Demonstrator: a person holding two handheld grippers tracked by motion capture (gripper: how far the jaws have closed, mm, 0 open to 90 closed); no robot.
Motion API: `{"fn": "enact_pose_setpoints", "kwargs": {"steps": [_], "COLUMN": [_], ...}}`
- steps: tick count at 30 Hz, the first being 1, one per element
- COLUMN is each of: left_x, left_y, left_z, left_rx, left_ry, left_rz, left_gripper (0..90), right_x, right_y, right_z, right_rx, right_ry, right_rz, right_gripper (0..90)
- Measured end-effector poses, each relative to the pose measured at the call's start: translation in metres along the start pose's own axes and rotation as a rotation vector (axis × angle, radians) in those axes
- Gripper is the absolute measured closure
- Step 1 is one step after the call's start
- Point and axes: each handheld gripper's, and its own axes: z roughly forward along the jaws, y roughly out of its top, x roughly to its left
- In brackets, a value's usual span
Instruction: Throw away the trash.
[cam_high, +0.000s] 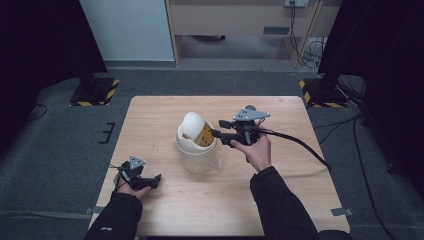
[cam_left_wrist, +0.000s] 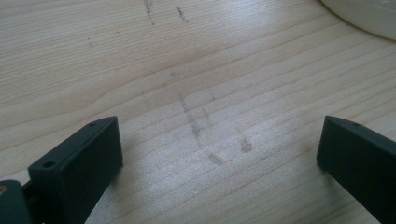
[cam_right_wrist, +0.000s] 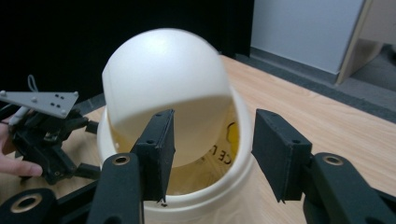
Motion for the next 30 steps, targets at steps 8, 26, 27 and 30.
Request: {"fn": "enact_pose_setpoints", "kwargs": {"steps": [8, 26, 27, 30], "left_x": [0.000, 0.000, 0.000, 0.000], "left_y": [0.000, 0.000, 0.000, 0.000], "left_z": [0.000, 0.000, 0.000, 0.000], "left_rx": [0.000, 0.000, 0.000, 0.000], "left_ry": [0.000, 0.001, 0.002, 0.002], "left_rz": [0.000, 0.000, 0.001, 0.001], "left_gripper": [0.0, 0.0, 0.0, 0.0], "right_x": [-0.019, -0.056, -0.057, -0.064], "right_y": [-0.002, -0.082, -0.086, -0.104], "right_z": [-0.032, -0.096, -0.098, -0.106], "right_rx": [-0.048, 0.070, 0.077, 0.122], "right_ry": [-0.091, -0.212, -0.216, -0.228], "right_rz": [0.013, 0.104, 0.109, 0.142], "right_gripper": [41.4, 28.9, 28.6, 27.0]}}
